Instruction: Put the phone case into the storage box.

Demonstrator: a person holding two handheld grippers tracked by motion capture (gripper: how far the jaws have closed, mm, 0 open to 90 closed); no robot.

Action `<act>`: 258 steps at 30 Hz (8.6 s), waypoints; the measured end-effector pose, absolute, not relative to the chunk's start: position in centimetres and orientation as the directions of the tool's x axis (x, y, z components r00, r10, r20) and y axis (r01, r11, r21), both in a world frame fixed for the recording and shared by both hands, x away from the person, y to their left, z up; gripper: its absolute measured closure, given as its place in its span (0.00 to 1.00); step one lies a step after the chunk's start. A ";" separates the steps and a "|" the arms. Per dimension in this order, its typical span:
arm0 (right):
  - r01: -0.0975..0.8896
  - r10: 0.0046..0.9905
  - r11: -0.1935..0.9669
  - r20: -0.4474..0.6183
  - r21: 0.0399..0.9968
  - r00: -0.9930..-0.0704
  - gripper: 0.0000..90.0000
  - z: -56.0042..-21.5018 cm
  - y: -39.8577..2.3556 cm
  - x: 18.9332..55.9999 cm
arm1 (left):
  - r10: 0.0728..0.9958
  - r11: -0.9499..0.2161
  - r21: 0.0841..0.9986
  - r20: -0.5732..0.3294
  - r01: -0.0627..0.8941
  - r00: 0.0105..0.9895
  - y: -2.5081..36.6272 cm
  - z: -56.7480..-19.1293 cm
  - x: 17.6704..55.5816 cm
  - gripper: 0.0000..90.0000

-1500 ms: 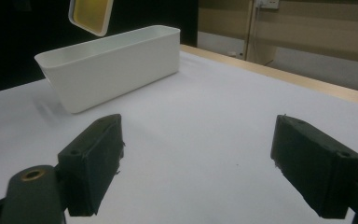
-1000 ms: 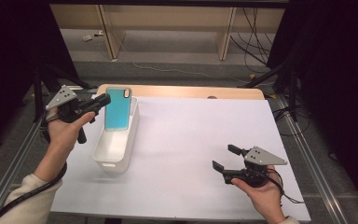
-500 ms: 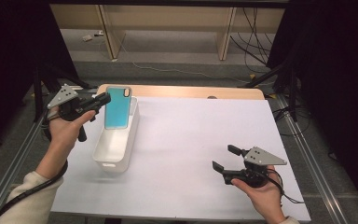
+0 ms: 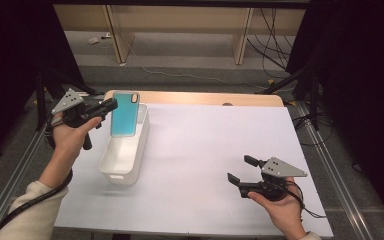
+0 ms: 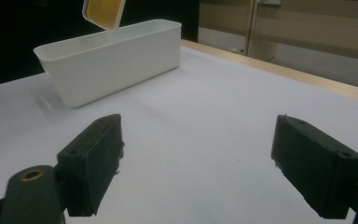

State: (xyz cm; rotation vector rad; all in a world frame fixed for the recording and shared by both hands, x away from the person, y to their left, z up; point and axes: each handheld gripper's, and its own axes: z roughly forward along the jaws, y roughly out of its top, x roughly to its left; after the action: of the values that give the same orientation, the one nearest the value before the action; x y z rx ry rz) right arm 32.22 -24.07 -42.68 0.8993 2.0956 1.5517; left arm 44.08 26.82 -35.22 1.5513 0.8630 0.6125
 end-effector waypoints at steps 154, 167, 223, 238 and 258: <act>0.272 0.680 0.188 0.074 0.944 -0.729 0.19 -42.8 -24.1 32.3 | 0.795 -0.286 0.953 0.177 0.101 0.579 27.6 -37.9 54.1 0.91; 0.271 0.681 0.182 0.078 0.945 -0.729 0.19 -42.9 -24.0 32.3 | 0.793 -0.303 0.947 0.191 0.104 0.579 27.7 -38.5 54.3 0.91; 0.274 0.674 0.182 0.083 0.944 -0.734 0.19 -43.0 -23.9 32.4 | 0.775 -0.367 0.924 0.238 0.109 0.586 27.7 -40.0 55.8 0.91; 0.281 0.678 0.199 0.076 0.939 -0.731 0.19 -43.0 -24.0 32.4 | 0.772 -0.379 0.918 0.247 0.113 0.585 27.8 -40.5 56.1 0.91; 0.275 0.673 0.184 0.083 0.944 -0.735 0.19 -43.1 -23.9 32.5 | 0.771 -0.381 0.918 0.250 0.109 0.585 28.0 -41.3 56.4 0.91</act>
State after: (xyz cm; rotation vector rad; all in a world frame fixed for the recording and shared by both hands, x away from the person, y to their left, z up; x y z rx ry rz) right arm 32.48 -23.87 -43.12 0.8954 2.1151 1.5674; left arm 56.44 28.03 -41.27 1.8439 0.7144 0.8555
